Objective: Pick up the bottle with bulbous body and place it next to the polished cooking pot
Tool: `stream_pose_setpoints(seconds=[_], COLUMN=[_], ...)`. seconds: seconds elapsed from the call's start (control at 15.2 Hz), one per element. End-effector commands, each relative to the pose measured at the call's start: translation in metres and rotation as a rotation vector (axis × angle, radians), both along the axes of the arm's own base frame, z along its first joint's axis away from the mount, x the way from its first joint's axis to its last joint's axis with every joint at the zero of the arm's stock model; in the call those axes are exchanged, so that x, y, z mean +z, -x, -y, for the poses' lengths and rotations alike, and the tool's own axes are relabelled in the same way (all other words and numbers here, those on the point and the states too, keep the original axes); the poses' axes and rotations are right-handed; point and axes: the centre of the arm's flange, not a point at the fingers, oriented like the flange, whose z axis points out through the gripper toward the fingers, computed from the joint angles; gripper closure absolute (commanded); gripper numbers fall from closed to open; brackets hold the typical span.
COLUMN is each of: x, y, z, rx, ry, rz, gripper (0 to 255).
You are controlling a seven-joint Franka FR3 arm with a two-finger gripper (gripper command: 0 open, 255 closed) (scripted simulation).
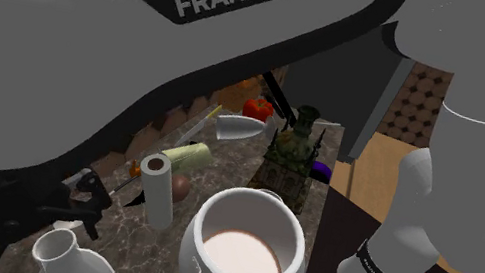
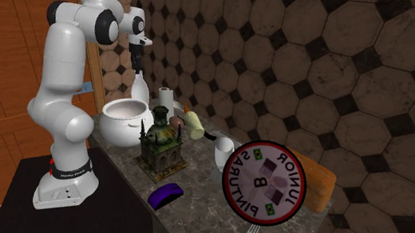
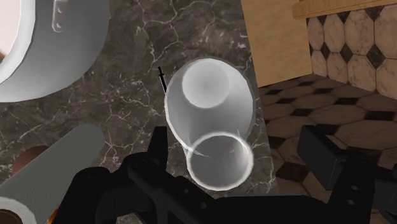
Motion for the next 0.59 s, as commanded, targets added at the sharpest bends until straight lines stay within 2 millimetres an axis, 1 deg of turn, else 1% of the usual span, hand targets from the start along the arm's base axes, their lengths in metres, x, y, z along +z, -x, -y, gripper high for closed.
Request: stream_pose_setpoints(seconds=[0.0,0.07,0.53], x=[0.025,0.035,0.035], y=[-0.001,-0.002,-0.002], z=[-0.002,-0.002,-0.002], rx=[0.000,0.000,0.000], ry=[0.001,0.001,0.001], rz=[0.000,0.000,0.000], gripper=[0,0,0])
